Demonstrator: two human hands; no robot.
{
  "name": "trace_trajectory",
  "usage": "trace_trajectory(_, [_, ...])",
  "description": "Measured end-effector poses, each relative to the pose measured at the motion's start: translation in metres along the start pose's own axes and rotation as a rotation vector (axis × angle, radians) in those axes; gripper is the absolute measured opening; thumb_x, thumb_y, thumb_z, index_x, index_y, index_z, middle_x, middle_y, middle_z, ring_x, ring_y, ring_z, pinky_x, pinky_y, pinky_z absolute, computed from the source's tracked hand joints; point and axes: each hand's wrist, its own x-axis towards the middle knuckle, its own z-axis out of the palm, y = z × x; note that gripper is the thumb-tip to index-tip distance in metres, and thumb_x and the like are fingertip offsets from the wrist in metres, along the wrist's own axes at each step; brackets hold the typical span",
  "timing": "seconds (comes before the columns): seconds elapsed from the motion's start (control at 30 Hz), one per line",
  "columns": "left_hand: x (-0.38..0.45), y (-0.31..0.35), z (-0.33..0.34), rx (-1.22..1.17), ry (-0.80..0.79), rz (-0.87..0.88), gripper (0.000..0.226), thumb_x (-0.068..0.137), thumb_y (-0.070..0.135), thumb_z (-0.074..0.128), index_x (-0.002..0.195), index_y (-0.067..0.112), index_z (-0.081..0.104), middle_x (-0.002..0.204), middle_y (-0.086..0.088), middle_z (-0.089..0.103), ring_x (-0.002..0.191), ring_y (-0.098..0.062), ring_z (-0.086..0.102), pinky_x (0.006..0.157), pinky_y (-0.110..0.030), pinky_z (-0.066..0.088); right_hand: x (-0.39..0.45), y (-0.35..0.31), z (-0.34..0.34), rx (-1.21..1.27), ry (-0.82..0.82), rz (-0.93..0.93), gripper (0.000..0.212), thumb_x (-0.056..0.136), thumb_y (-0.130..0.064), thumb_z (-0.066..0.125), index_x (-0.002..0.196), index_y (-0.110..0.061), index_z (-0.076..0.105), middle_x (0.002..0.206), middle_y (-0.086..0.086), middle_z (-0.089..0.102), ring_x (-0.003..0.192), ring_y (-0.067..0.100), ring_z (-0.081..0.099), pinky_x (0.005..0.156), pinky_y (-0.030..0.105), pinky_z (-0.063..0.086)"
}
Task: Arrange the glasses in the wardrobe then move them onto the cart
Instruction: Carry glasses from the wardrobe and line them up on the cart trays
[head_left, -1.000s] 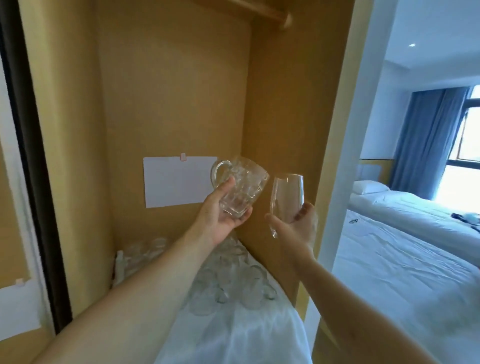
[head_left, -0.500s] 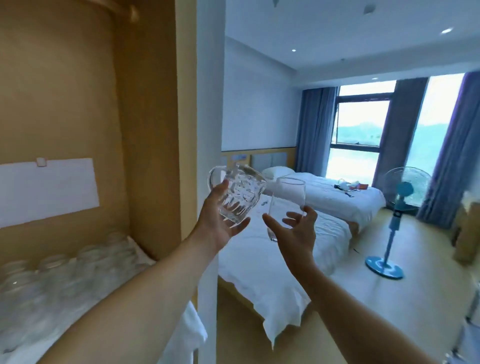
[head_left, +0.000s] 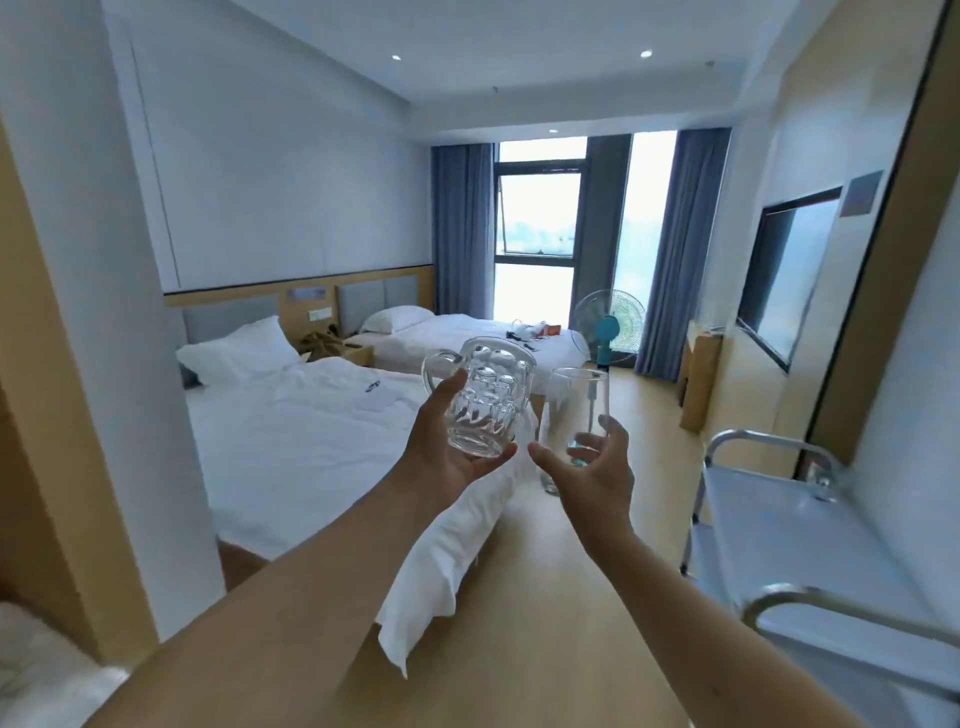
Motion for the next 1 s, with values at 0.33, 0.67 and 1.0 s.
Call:
trace_trajectory(0.33, [0.122,-0.045,0.025,0.031,-0.190,-0.136,0.070,0.073,0.046,0.081,0.131,0.013,0.059,0.118,-0.017,0.073,0.102,-0.035,0.073,0.081,-0.048,0.058,0.071,0.059,-0.018,-0.088,0.209,0.054,0.096,0.065,-0.038,0.095,0.143,-0.020,0.040,0.105,-0.008,0.060,0.099,0.015,0.065,0.088,0.039,0.057])
trace_trajectory(0.67, [0.268,-0.045,0.022,0.050,-0.297,-0.232,0.064,0.080,0.043,0.075,0.133,0.011,0.060,0.119,-0.019,0.071,0.099,-0.036,0.070,0.092,-0.055,0.054,0.160,0.094,0.017,-0.184,0.366,0.089,0.096,0.067,-0.035,0.094,0.145,-0.016,0.040,0.115,0.003,0.060,0.100,0.017,0.063,0.089,0.041,0.057])
trace_trajectory(1.0, [0.373,-0.061,0.029,0.098,-0.431,-0.310,0.048,0.082,0.043,0.073,0.118,0.011,0.067,0.107,-0.017,0.075,0.090,-0.033,0.073,0.088,-0.052,0.056,0.223,0.136,0.033,-0.257,0.452,0.147,0.098,0.069,-0.039,0.092,0.147,-0.019,0.036,0.120,0.001,0.059,0.106,0.016,0.061,0.092,0.041,0.056])
